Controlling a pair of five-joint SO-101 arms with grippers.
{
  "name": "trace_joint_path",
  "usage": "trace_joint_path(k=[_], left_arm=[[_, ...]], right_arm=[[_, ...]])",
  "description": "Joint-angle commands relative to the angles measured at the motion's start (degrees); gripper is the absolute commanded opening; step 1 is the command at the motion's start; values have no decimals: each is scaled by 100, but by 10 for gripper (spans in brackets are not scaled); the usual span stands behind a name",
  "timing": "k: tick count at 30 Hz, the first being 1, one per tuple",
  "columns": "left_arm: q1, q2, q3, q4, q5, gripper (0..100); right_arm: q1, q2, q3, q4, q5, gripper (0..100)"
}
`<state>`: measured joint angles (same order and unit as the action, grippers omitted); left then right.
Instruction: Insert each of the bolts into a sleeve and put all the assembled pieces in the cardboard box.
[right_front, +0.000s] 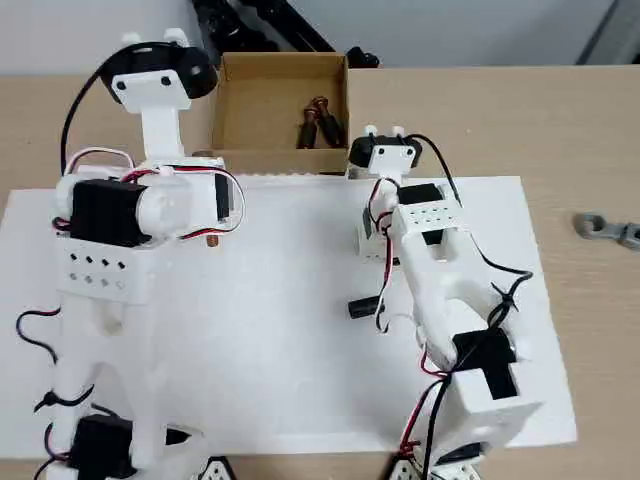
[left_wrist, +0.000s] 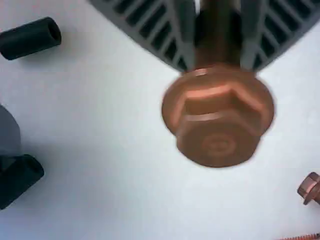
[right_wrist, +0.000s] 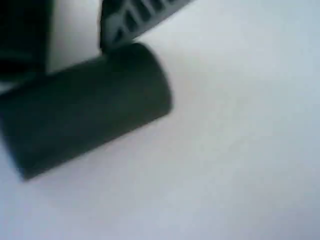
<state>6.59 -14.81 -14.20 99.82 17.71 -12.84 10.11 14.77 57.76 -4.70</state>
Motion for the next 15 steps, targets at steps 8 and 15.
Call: trace_joint_path(k=[8, 15], left_arm=[[44, -264, -31, -9, -35, 5], [62, -237, -31, -18, -35, 5]], right_arm=[[84, -48, -35, -207, 132, 226], [84, 4, -26, -207, 132, 226]])
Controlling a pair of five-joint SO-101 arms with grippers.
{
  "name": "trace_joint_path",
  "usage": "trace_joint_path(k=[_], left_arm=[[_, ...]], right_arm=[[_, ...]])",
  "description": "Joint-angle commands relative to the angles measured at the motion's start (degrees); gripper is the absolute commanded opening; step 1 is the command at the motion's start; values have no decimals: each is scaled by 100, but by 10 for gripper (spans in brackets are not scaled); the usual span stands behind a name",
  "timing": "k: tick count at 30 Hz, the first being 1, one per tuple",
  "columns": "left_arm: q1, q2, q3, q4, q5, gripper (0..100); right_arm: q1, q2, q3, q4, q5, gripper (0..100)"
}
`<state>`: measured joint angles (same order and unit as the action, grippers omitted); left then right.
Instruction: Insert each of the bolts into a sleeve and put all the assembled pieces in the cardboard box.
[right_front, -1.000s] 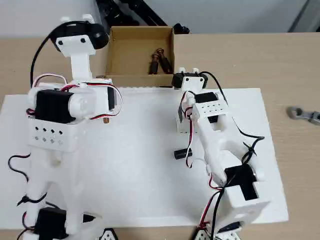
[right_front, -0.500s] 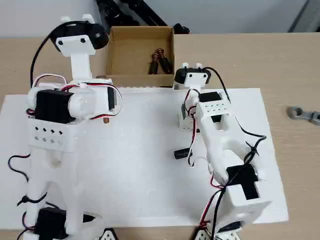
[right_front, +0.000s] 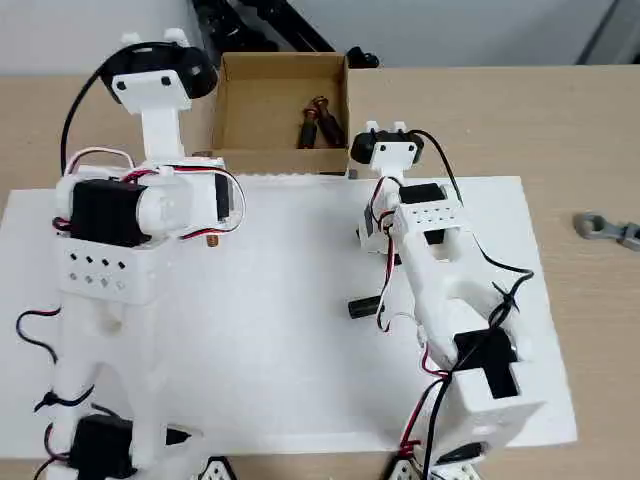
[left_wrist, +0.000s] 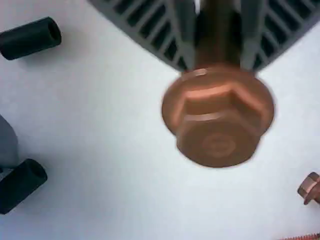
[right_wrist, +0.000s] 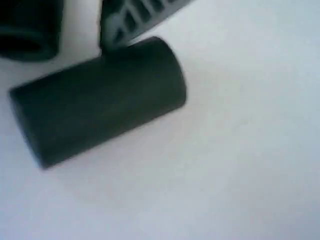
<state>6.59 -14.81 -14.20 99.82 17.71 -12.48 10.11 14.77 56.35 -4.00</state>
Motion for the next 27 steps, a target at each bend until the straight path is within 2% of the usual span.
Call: trace_joint_path(k=[1, 13, 20, 27], left_arm=[[62, -237, -31, -18, -35, 5], [35, -273, -31, 18, -35, 5], [35, -273, -31, 18, -35, 5], [62, -273, -31, 18, -26, 5]], right_arm=[[48, 66, -26, -66, 62, 226], [22, 637, -44, -295, 53, 219], [48, 629, -62, 268, 44, 62], [48, 629, -53, 365, 44, 54]])
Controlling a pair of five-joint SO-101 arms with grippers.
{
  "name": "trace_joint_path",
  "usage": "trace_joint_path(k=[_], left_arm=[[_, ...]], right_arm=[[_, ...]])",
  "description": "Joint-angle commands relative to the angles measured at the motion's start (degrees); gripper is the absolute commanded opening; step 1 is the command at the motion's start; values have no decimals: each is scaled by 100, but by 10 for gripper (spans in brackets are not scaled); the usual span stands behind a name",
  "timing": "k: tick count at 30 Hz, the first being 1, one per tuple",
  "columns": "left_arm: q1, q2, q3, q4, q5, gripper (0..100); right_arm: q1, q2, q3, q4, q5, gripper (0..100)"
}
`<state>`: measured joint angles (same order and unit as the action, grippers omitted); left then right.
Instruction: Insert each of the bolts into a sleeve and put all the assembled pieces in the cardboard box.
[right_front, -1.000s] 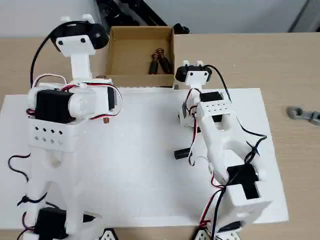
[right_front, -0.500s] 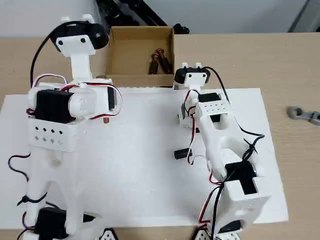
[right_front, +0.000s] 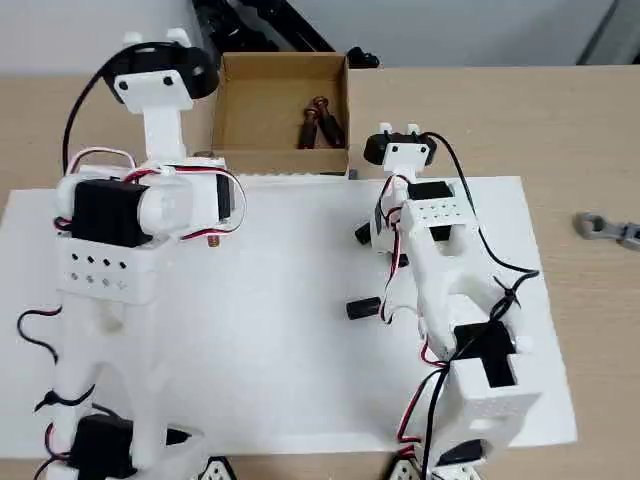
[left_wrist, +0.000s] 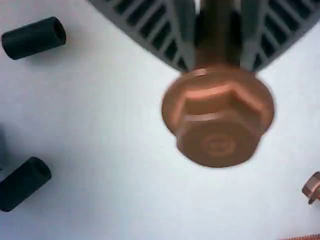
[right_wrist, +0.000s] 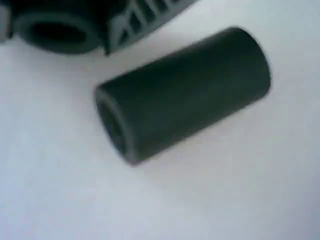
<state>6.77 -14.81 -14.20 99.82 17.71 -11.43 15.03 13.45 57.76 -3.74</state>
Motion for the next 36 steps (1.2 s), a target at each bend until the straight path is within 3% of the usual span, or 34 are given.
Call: trace_joint_path(k=[1, 7, 13, 25, 36], left_arm=[[44, -273, -31, 18, -26, 5], [18, -273, -31, 44, -26, 5], [18, -273, -31, 44, -18, 5], [18, -273, -31, 18, -35, 5], [149, -273, -40, -396, 0, 5]], right_arm=[[-57, 136, 79, 224, 18, 54], [-57, -233, 70, 224, 0, 53], [-57, -1851, 97, 295, 35, 6], [-215, -5077, 97, 2167, 0, 7], [-215, -8233, 589, 1455, -9, 7]])
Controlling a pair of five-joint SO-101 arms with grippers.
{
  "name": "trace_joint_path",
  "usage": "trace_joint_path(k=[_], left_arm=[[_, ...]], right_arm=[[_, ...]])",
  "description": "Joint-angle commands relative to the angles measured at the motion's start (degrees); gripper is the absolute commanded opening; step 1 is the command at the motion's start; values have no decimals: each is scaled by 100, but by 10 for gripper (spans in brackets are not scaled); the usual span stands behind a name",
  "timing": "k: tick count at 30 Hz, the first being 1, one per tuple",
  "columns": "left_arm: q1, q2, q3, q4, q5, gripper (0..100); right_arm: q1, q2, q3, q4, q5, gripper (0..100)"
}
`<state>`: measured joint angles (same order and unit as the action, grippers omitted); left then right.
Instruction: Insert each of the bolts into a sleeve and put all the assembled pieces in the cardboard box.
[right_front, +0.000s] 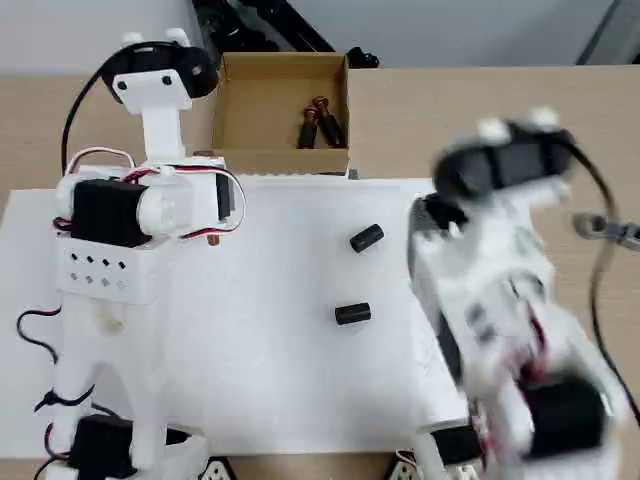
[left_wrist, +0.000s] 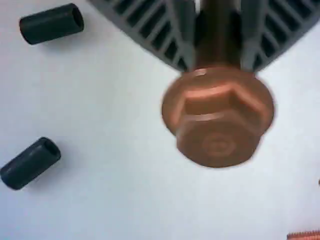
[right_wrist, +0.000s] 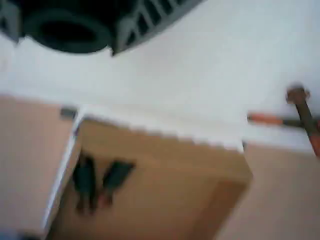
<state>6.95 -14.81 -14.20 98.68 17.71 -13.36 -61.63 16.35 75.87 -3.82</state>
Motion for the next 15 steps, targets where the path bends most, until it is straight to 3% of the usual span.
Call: trace_joint_path(k=[1, 9, 15], left_arm=[[202, -273, -40, -387, 0, 5], [923, -273, -66, -1538, 0, 5], [1187, -281, -330, -2084, -18, 5]], right_arm=[[-22, -804, 589, -497, 0, 7], [-127, -2800, 3745, -2686, -97, 6], [-796, -3046, 4448, -3204, -571, 5]])
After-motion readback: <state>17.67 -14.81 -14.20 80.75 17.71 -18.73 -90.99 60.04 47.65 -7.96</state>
